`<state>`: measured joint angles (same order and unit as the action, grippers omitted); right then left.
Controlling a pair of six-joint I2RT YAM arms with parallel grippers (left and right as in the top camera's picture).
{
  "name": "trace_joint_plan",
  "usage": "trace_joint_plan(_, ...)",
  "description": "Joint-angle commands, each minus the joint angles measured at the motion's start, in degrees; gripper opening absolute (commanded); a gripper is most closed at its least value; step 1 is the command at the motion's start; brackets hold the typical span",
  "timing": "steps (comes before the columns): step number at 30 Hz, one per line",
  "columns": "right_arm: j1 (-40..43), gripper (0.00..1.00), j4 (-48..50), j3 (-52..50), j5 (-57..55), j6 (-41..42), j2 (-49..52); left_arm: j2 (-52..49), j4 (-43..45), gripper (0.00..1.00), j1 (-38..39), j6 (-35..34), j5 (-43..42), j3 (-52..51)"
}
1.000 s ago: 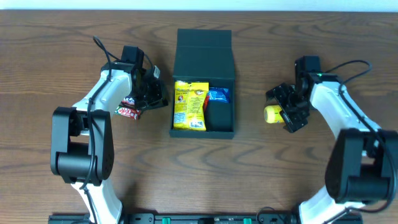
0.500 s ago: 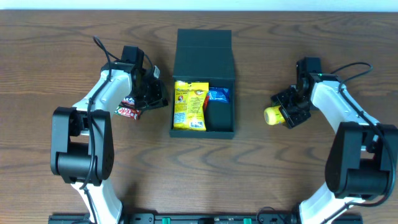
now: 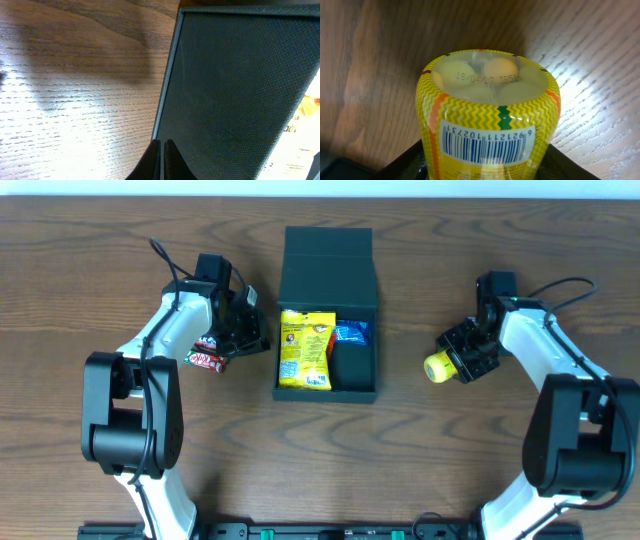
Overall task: Pack container
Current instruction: 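Carry the yellow tube into the box and set it upright beside the bag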
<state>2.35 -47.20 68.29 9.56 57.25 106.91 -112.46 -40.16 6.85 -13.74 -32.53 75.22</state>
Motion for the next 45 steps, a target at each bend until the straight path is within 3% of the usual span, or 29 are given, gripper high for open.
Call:
trace_joint_plan(1, 0.35, 0.31, -0.70, 2.91, 1.46, -6.51, 2.34, -0.24, -0.11, 0.06, -0.09, -0.22, 0.98, -0.22)
trace_joint_plan(8, -1.97, 0.22, -7.30, 17.62, 2.36, -18.36, 2.34, -0.24, -0.09, 0.06, -0.09, -0.22, 0.98, -0.22)
trace_joint_plan(16, -14.40, 0.26, -10.36, 34.16, 5.46, -36.24, 2.34, -0.24, -0.09, 0.06, -0.09, -0.22, 1.01, -0.22)
trace_joint_plan(26, -27.15, 0.23, -15.67, 35.04, 4.83, -37.16, 6.43, -0.24, -0.04, 0.06, -0.09, -0.20, 1.03, -0.22)
trace_joint_plan(34, -28.94, 0.20, -23.67, 35.04, 4.83, -34.99, 11.17, -0.24, -0.28, 0.06, -0.09, -0.20, 1.03, -0.22)
trace_joint_plan(45, -29.11, 0.21, -25.03, 34.93, 4.81, -32.85, 12.37, -0.24, -0.28, 0.06, -0.09, -0.22, 1.03, -0.22)
